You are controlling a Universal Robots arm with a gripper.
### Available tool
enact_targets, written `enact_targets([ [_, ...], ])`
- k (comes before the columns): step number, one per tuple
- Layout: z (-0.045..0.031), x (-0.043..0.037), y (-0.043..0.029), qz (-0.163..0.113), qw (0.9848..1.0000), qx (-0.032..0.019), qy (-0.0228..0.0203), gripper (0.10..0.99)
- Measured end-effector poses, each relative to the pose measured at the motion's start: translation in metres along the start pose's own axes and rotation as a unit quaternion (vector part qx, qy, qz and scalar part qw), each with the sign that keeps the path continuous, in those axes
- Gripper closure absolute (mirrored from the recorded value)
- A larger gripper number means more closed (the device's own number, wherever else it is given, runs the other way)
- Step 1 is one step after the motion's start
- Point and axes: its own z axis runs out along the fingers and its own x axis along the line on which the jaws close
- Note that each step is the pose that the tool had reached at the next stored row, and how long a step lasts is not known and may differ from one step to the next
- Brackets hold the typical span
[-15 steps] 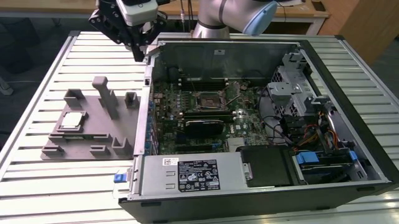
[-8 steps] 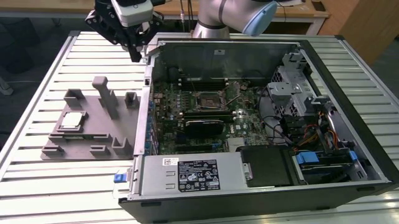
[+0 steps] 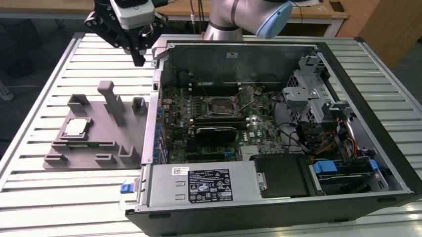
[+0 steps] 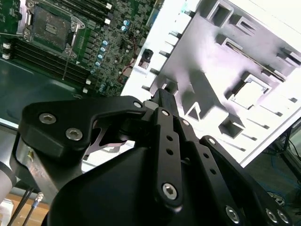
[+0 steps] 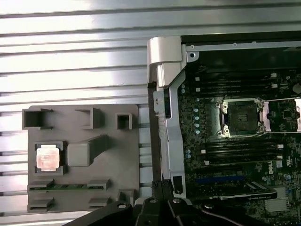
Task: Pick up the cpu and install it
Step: 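Reach for the cpu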
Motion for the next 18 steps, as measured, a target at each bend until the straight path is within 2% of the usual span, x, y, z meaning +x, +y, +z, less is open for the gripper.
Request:
enact_targets([
  [18, 0.0067, 0.0281, -0.0024, 0.0, 1.0, 0.0, 0.0, 0.98],
])
